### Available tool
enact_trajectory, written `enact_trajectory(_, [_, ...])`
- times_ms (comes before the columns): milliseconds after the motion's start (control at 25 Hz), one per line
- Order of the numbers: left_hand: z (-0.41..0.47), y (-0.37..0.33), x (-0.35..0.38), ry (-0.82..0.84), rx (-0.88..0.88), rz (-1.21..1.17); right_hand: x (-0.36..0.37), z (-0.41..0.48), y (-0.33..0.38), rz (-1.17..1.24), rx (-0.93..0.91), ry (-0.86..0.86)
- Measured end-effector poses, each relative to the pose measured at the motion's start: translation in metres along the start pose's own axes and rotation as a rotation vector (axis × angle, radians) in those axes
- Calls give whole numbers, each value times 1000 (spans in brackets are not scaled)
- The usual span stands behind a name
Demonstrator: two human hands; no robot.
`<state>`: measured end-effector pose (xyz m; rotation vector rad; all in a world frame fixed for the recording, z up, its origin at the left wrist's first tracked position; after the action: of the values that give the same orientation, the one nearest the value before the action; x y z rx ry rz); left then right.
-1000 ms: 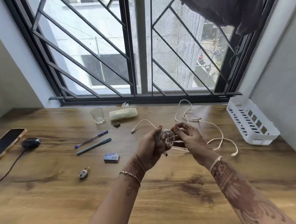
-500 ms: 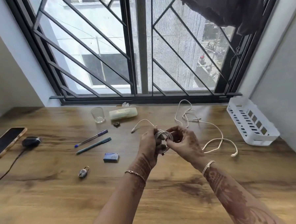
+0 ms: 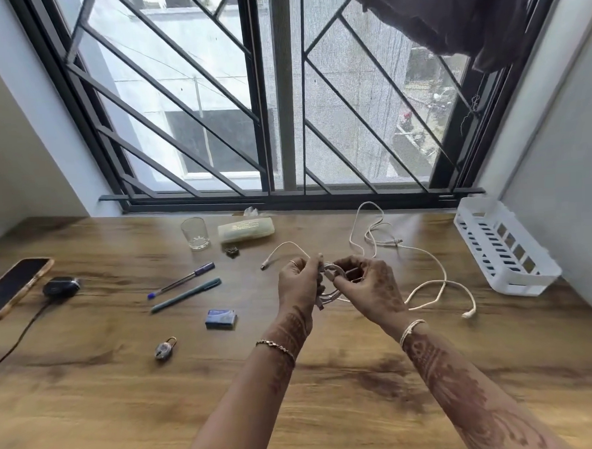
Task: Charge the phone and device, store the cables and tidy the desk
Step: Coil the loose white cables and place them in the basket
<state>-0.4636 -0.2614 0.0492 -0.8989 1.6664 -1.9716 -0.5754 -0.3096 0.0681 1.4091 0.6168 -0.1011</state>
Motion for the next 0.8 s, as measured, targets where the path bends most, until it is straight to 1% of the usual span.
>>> enact_trajectory(80, [0,2,-1,83,61,46,-2,5,-2,30,9,33])
enact_trajectory(160, [1,2,-3,154,89,70,-4,9,-5,134,48,121])
enact_trajectory(240, [3,2,-5,203,84,78,-6,10,-10,307,96,252])
enact_trajectory(280, [3,3,-5,212,72,77,-7,10,-12,342,98,285])
enact_trajectory(320, [4,5,-5,209,53,70,-6,10,-13,327,76,289])
enact_trajectory(400, [3,7,-3,181,-16,5,-3,9,-15,155,-52,199])
enact_trajectory(480, [2,9,-2,148,-82,-87,3,3,-15,-41,-237,29])
enact_trajectory(600, [2,9,0,128,-137,-164,1,-2,-13,-191,-431,-243])
enact_trajectory(680, [1,9,0,130,-147,-146,-2,-2,-12,-242,-491,-296])
enact_trajectory(800, [1,10,2,132,-88,-91,-5,0,-12,-244,-460,-282])
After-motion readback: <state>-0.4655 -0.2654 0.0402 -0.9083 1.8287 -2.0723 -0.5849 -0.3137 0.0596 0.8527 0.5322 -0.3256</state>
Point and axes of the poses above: each hand's wrist, its own z-axis towards the middle knuckle, its own x-axis out of the palm, y = z × x, the point moved 2 cm from there along z, towards the middle knuckle, and after that the axes turned 15 degrees about x, right-handed, at the moved point
